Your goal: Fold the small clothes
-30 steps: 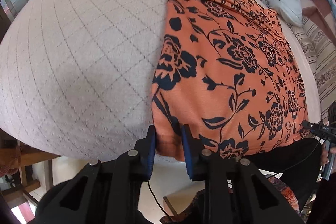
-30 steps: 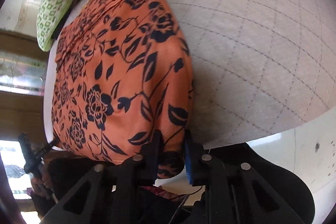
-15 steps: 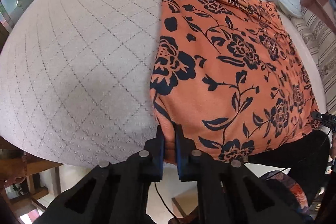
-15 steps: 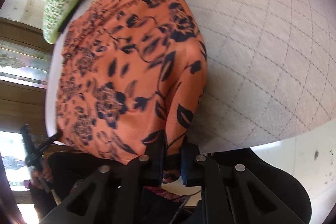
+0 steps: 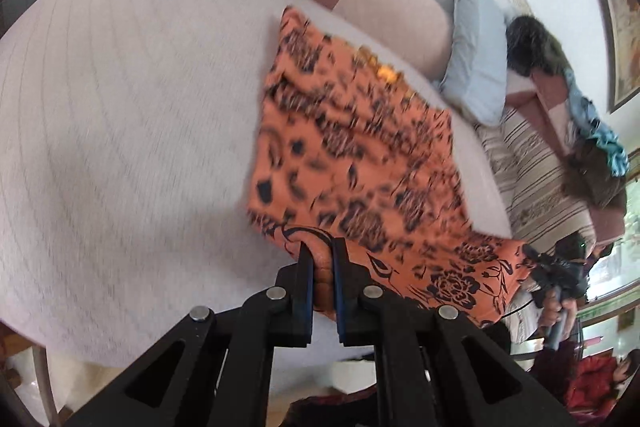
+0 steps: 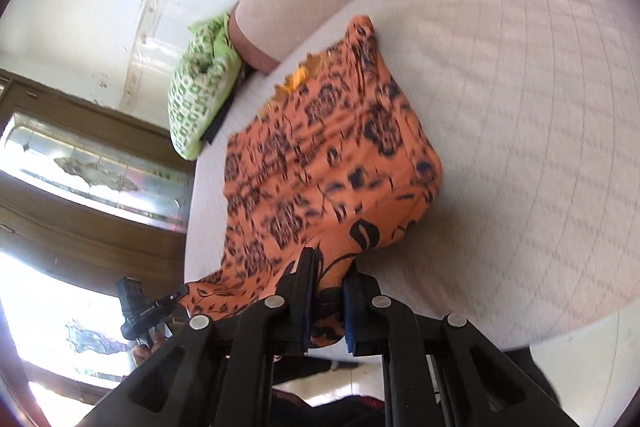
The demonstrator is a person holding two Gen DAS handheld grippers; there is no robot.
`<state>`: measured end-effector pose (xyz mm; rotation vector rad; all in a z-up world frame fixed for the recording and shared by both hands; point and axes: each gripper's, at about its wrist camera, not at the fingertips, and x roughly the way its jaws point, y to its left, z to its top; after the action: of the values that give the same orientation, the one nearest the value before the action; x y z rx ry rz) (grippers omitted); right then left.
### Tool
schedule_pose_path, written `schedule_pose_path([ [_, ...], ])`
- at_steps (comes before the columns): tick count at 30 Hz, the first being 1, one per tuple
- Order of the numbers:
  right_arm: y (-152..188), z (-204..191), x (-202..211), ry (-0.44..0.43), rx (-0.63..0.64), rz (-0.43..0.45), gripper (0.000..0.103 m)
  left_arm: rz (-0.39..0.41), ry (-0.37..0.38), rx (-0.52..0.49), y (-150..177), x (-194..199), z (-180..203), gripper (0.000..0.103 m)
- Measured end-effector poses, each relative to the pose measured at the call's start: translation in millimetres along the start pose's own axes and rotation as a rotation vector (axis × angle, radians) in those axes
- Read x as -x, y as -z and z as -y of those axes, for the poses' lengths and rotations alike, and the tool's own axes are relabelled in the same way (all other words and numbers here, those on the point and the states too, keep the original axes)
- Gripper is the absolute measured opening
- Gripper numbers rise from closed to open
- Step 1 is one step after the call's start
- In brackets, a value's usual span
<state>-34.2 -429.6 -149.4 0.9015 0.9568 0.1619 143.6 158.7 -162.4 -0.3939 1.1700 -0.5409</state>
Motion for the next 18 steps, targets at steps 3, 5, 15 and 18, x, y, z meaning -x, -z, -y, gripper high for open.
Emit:
schedule_pose_path([
  [3, -24, -3, -9, 0.007, 0.004, 0.010, 0.012, 0.004, 0.008, -0.006, -28, -2, 6, 0.008],
  [5, -46, -4, -15, 0.011, 0.002, 0.018, 0.012, 0.006, 0.001, -0.018, -53, -7, 10, 0.008],
  [15, -197, 5, -88, 0.020, -0.092, 0.089, 0.012, -0.010, -0.022, 0.076, -198, -84, -10, 0.008],
  [18, -242, 11, -122, 0.034, -0.104, 0.112, 0.012, -0.001, -0.057, 0.071, -241, -115, -9, 0.008],
])
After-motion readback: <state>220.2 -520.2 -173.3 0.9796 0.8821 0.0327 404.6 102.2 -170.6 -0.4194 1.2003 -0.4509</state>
